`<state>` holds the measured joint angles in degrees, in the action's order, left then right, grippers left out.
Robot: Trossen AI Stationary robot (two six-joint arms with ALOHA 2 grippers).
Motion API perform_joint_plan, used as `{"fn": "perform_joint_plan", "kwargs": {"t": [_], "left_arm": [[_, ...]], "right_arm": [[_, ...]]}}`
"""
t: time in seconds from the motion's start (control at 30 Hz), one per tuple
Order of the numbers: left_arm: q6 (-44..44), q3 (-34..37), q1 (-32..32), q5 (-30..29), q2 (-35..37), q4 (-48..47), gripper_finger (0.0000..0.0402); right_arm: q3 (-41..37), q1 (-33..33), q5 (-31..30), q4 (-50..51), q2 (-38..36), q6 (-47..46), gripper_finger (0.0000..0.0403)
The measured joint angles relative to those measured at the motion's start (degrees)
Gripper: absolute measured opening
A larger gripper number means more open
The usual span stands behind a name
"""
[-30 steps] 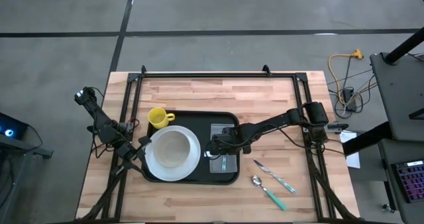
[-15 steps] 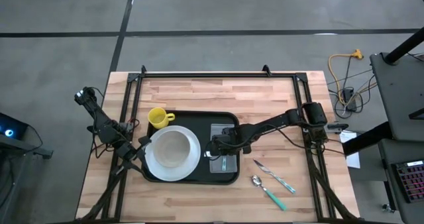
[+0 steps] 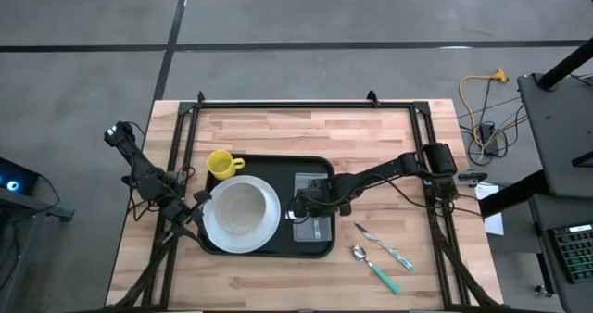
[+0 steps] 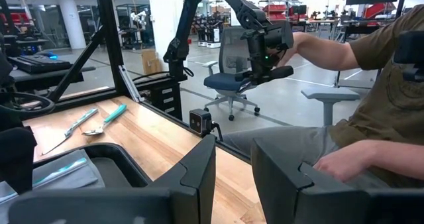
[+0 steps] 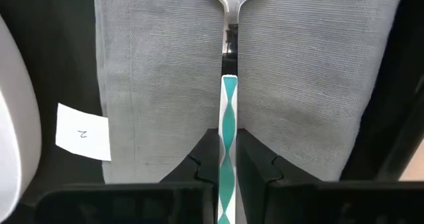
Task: Set up tray
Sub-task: Put the blue fork on the gray napkin to the right of the white plate
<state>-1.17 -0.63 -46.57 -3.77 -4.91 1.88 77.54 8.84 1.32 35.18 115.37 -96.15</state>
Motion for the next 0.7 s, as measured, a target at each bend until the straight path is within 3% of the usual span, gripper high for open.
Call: {"fn": "perform_joint_plan", "kwargs": {"t": [0.5,0.7], "left_arm": [[0.0,0.0,0.0,0.0,0.0,0.0,0.0079],[0.0,0.0,0.0,0.0,0.0,0.0,0.0079]], "right_arm": [[0.9,0.0,-0.2,-0.4,0.0,-2.4,0.0020],[0.9,0.0,-1.5,-0.5,0.0,-1.4,0.0038]]}}
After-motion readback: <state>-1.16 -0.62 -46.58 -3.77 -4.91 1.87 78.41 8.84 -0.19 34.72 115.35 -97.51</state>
